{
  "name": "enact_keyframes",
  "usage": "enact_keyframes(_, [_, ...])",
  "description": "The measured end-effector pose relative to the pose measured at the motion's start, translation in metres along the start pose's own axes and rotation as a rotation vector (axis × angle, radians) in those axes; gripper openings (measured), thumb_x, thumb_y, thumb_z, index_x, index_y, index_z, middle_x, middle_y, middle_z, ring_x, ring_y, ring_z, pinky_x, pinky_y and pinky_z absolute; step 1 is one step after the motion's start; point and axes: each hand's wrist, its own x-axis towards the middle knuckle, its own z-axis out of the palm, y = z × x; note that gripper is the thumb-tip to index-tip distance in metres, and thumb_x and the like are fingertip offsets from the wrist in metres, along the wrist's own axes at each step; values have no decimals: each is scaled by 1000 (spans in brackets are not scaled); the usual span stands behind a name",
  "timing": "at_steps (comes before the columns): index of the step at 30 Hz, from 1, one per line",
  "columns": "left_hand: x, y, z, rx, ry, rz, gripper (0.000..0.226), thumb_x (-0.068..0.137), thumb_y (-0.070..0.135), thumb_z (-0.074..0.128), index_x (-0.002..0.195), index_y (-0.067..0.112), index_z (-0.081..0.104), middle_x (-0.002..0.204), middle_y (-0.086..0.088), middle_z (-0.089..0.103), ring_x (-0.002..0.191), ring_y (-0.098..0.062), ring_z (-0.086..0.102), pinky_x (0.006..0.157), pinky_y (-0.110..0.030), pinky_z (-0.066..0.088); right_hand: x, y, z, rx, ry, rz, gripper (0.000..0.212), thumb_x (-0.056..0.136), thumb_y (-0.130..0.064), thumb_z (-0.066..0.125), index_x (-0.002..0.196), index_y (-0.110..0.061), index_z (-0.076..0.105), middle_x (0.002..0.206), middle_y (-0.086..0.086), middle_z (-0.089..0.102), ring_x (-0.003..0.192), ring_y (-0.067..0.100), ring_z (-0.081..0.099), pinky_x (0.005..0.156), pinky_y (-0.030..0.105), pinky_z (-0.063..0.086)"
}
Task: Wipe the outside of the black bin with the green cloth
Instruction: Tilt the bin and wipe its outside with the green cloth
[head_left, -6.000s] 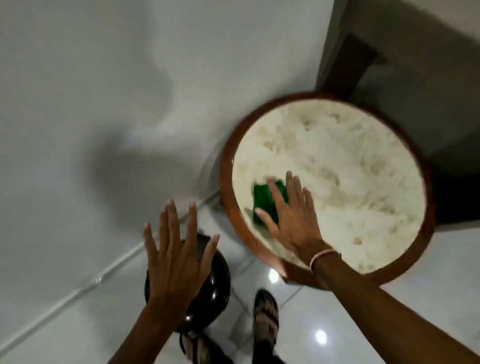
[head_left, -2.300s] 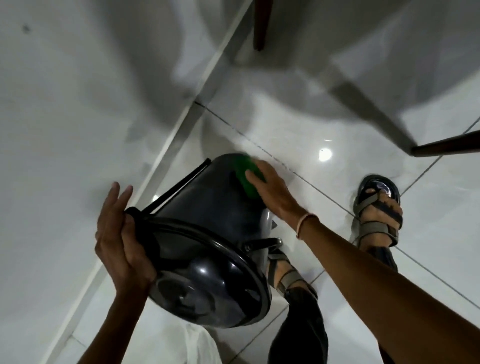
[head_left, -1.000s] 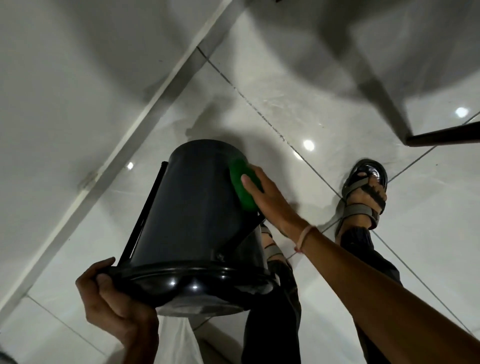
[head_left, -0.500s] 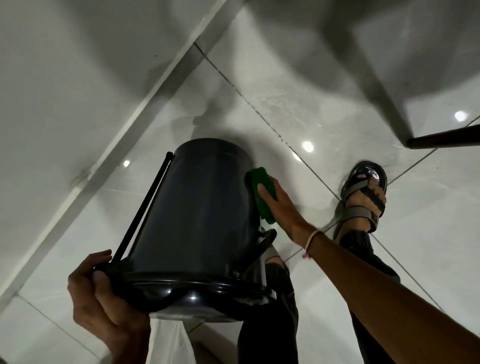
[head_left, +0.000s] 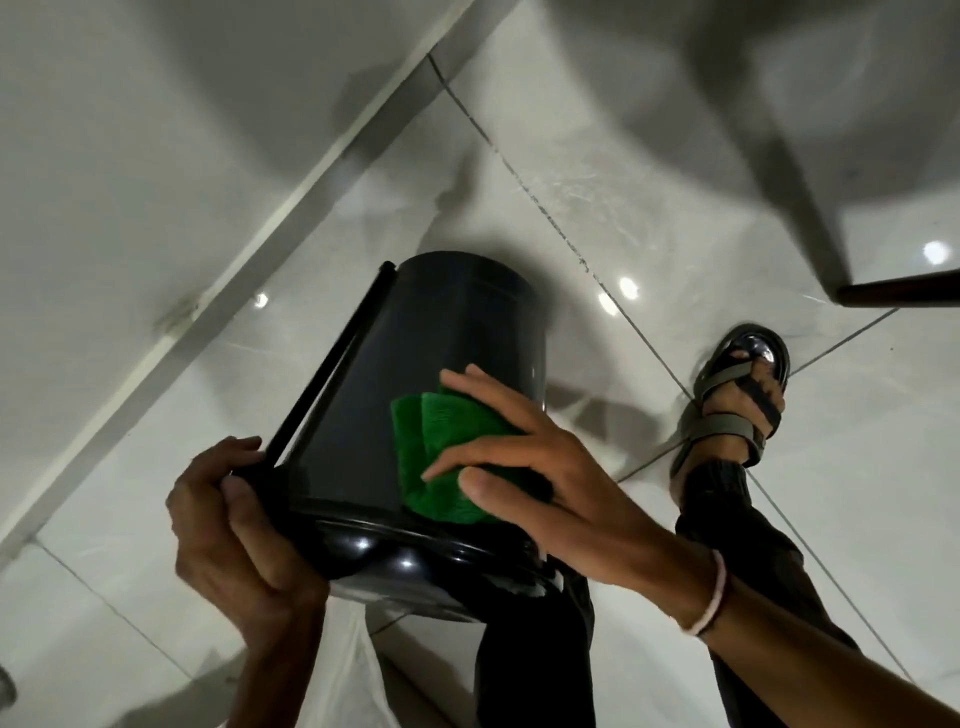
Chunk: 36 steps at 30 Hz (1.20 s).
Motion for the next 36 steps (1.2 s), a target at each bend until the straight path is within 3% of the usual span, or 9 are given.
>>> enact_keyframes(4, [7,15,7,22,-48,94,33,104,13,37,104,1,67,116,-5,68,118,-26,63,102,-50,48,4,17,-8,182,159,-1,20,96,-23,65,99,-13,82,160,-11,50,157,6,35,131,32,29])
enact_keyframes(8, [12,14,3,51,-117,182,33,102,9,39,103,-3,69,115,-11,71,117,-31,65,107,-28,43,47,40,-20,181,422,181,12,102,-17,63,100,-14,74,151,-4,58,137,9,58,103,10,47])
enact_keyframes(11, [7,18,8,38,-170,337,32,100,6,42,98,-7,71,111,-16,75,115,-25,65,108,-32,42,100,42,-41,11,560,274,16,106,-16,59,111,-9,72,135,7,68,124,18,62,111,29,51])
enact_keyframes(13, [6,16,11,24,-174,385,30,100,3,44,98,-8,72,113,-16,75,121,-15,65,110,-35,43,124,27,-43,-133,506,289,19,105,-19,60,113,-9,75,128,7,72,122,22,65,113,45,48])
enact_keyframes(17, [3,14,12,-25,-158,391,35,109,12,40,119,-3,69,146,-9,63,149,-17,52,122,-39,39,81,-8,6,-301,212,-38,23,102,-34,61,110,-21,79,159,5,55,152,2,36,127,16,20])
enact_keyframes(20, [-7,10,9,7,-203,431,47,114,24,32,144,-1,57,163,-12,49,162,-24,38,129,-38,30,10,-10,30,-267,48,-154,26,103,-40,56,114,-31,77,169,-6,40,163,6,20,132,34,17])
enact_keyframes(27, [-33,-5,4,8,-165,390,54,114,28,29,148,-4,57,165,-17,47,164,-25,34,134,-50,22,-27,9,25,-122,229,6,19,91,-22,77,109,-16,80,156,-3,52,152,18,45,124,53,39])
enact_keyframes(32, [-29,12,12,0,-164,429,54,115,31,27,152,-1,52,164,-14,46,164,-17,32,134,-49,22,15,-14,48,-257,225,-144,17,94,-21,77,105,-8,81,145,9,64,143,25,54,117,55,45])
enact_keyframes(36, [-26,24,15,-13,-163,384,61,115,39,27,154,-2,48,167,-22,43,163,-26,31,132,-50,27,-3,-6,39,-286,179,-193,25,95,-30,73,112,-14,79,156,5,54,153,19,42,127,46,36])
